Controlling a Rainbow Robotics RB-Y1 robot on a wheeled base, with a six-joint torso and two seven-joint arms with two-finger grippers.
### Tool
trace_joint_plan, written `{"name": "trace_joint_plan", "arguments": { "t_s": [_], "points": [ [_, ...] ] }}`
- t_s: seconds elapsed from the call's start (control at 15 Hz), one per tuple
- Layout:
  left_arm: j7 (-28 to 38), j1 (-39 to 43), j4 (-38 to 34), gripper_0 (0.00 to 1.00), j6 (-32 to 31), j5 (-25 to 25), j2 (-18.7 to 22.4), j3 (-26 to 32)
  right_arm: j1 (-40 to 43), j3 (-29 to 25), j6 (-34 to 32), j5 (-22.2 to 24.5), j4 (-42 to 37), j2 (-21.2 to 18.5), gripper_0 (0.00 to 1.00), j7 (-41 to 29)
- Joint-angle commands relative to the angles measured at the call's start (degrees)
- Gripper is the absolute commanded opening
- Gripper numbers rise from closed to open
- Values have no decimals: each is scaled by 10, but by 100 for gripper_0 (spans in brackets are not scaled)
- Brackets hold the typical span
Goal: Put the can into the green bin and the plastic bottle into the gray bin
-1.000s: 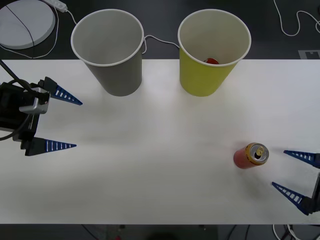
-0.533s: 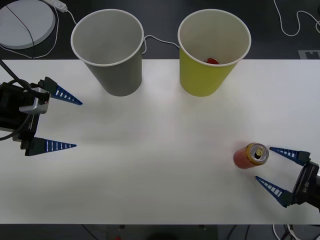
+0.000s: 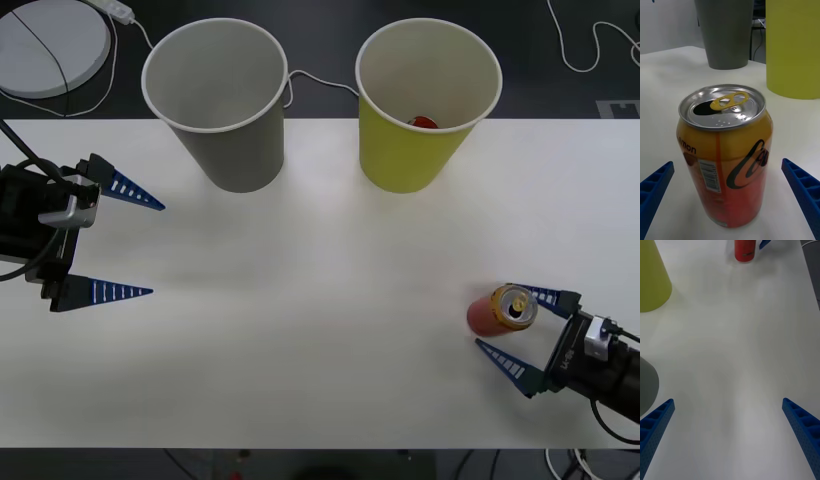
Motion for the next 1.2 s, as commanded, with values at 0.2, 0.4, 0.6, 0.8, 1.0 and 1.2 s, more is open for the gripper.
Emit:
{"name": "trace_joint_plan", "arguments": {
  "t_s": [0.2, 0.4, 0.6, 0.8, 1.0, 1.2],
  "points": [
    [0, 0, 0, 100, 0, 0, 0, 0, -15, 5, 16, 1, 0, 22, 100, 10],
    [0, 0, 0, 100, 0, 0, 0, 0, -19, 6, 16, 1, 0, 25, 100, 12],
    [0, 0, 0, 100, 0, 0, 0, 0, -21, 6, 16, 1, 0, 25, 50, 15],
    [0, 0, 0, 100, 0, 0, 0, 0, -22, 8, 17, 1, 0, 25, 0, 14],
    [0, 0, 0, 100, 0, 0, 0, 0, -23, 8, 17, 1, -2, 25, 0, 11],
    [0, 0, 0, 100, 0, 0, 0, 0, -23, 8, 16, 1, -14, 18, 0, 1]
  ]
}}
